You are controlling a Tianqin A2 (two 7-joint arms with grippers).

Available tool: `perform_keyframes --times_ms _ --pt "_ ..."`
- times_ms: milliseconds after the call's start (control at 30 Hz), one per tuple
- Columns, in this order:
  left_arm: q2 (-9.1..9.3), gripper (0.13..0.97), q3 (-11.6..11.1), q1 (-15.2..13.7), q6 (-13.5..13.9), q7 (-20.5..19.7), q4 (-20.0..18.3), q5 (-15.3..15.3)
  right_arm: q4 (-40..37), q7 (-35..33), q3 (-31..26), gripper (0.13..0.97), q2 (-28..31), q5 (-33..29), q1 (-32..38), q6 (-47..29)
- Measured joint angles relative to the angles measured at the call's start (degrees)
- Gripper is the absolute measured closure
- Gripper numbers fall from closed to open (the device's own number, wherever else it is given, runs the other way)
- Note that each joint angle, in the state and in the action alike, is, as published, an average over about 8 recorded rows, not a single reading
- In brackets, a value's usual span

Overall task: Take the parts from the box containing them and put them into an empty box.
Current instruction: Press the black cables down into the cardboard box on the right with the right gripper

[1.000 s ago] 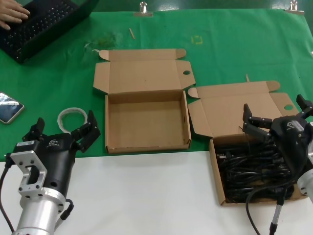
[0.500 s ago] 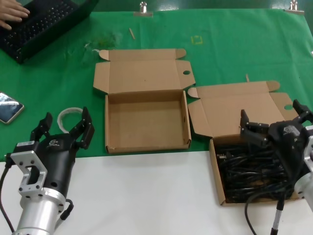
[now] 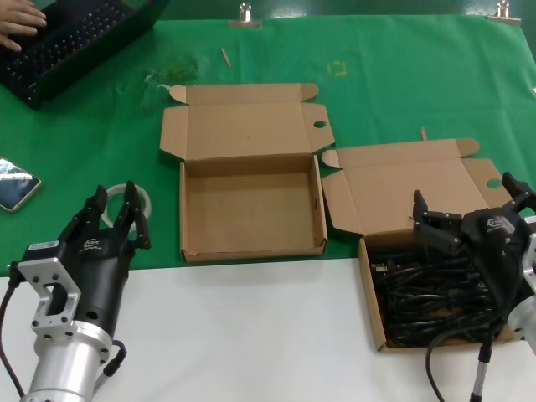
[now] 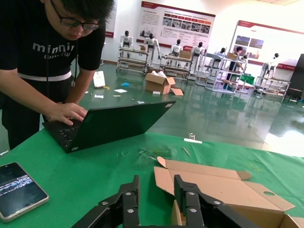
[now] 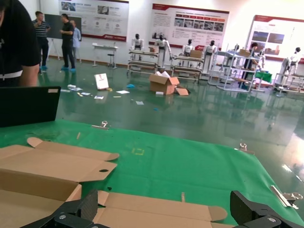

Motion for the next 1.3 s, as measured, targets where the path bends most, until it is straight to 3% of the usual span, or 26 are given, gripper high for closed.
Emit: perform_keyframes --times_ms 333,633,1133,1300 --pt "0.00 0.859 0.0 0.0 0.0 0.0 0.0 0.0 0.0 2.0 -2.8 0.129 5.0 1.8 0.5 0.2" --pt "0.00 0.930 0.0 0.0 0.0 0.0 0.0 0.0 0.4 4.8 -6.0 0.129 13.0 2.9 2.7 -2.8" --pt "0.00 0.941 0.0 0.0 0.0 0.0 0.0 0.0 2.2 9.1 -8.3 0.129 28.0 -0.1 9.5 -19.9" --pt "0.00 0.941 0.0 0.0 0.0 0.0 0.0 0.0 2.2 7.7 -9.6 0.129 31.9 -1.8 12.2 -27.5"
